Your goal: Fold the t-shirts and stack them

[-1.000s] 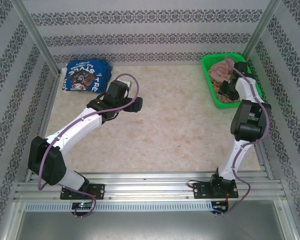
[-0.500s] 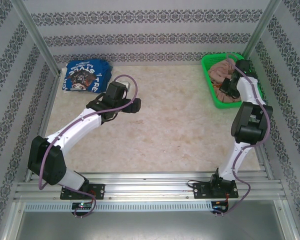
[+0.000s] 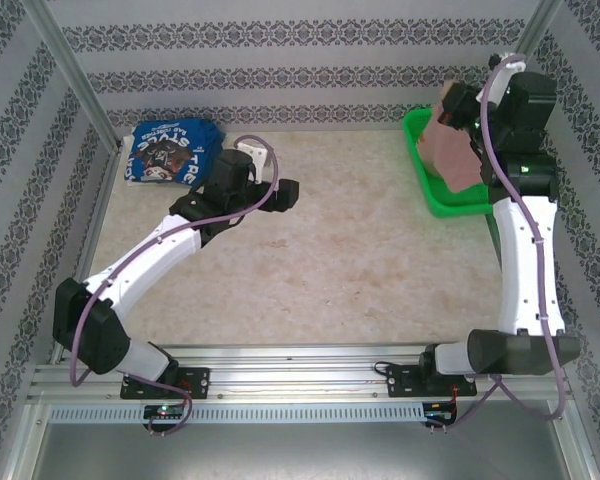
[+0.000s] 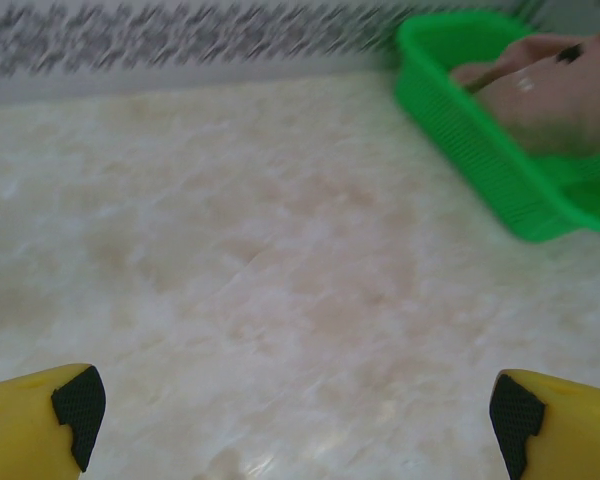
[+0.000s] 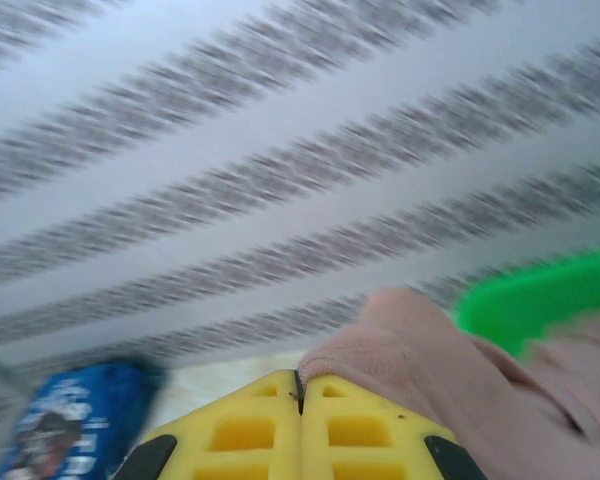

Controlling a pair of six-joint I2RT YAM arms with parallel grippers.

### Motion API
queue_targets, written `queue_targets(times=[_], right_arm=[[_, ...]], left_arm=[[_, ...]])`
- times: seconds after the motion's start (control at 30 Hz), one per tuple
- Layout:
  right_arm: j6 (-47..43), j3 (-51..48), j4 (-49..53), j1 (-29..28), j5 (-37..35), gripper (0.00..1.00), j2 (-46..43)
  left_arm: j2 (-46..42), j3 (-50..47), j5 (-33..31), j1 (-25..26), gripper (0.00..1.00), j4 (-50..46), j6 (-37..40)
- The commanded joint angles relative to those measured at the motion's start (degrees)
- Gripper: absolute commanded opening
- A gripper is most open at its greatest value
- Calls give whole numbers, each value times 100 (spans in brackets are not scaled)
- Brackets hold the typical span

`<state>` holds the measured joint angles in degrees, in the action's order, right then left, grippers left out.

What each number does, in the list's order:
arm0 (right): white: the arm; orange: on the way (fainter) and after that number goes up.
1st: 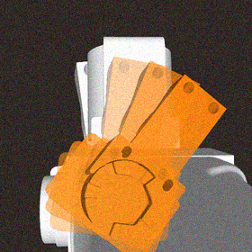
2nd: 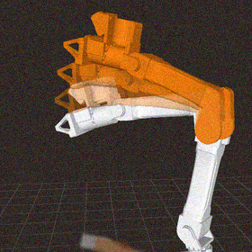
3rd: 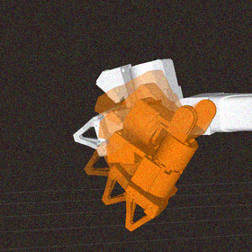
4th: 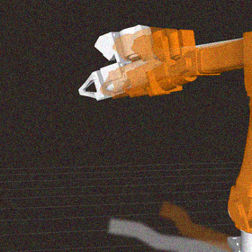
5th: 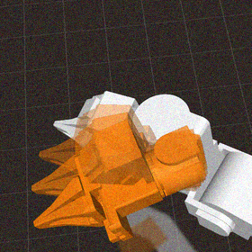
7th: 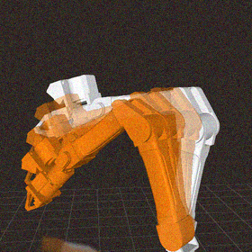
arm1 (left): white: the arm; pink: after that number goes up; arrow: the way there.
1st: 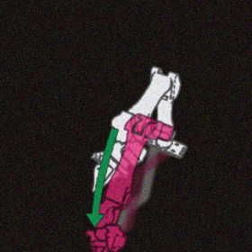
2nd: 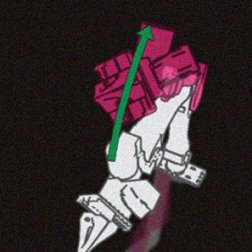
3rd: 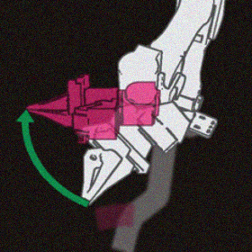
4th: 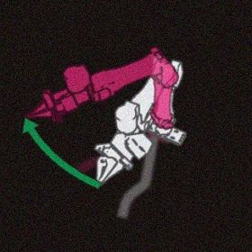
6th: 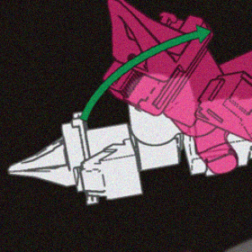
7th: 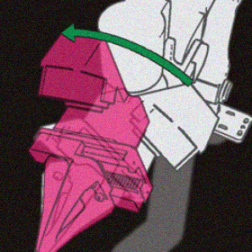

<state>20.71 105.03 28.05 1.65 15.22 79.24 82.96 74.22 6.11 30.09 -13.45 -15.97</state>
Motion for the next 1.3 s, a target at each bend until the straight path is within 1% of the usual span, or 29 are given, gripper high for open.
queue_targets(times=[0.0, 0.13, 0.2, 0.3, 0.33, 0.4, 0.47, 0.53, 0.63, 0.77, 0.97, 1.07, 1.17, 1.27], right_arm=[[85, 979, -143, -489, 692, 0, -26], [223, 2398, 336, -1060, 976, 0, 419], [371, 3079, 508, -1297, 1074, 0, 723], [432, 3874, 821, -1541, 856, 0, 1162], [441, 3987, 896, -1584, 776, 0, 1278], [510, 3915, 868, -1632, 718, 0, 1452], [403, 3660, 783, -1740, 652, 0, 1568], [160, 3414, 791, -1870, 435, 0, 1723], [-1, 3108, 852, -1908, 202, 0, 1968], [8, 2586, 767, -1989, 388, 0, 2188], [62, 1656, 450, -2565, 587, 0, 2405], [1, 1899, 841, -3016, 640, 0, 2941], [9, 2130, 1007, -3536, 544, 0, 3512], [306, 2454, 1039, -3897, 526, 0, 4199]], left_arm=[[-377, 216, 663, 50, 100, 776, 195], [-566, 384, 1404, 62, 100, 1021, 164], [-739, 458, 1606, 66, 100, 1053, 133], [-1081, 433, 1827, 59, 100, 1070, 21], [-1183, 404, 1833, 59, 100, 1055, -33], [-1337, 342, 1756, 63, 100, 914, -98], [-1416, 291, 1419, 56, 100, 604, -9], [-1514, 150, 1060, 52, 100, 424, 78], [-1664, -148, 990, 51, 100, 535, 94], [-1581, -375, 1117, 50, 100, 499, 55], [-1575, -1281, 848, 51, 100, 651, 81], [-1772, -1787, 533, 50, 100, 678, -38], [-2225, -2326, 143, 53, 100, 723, -188], [-2692, -2611, -577, 52, 99, 99, -495]])
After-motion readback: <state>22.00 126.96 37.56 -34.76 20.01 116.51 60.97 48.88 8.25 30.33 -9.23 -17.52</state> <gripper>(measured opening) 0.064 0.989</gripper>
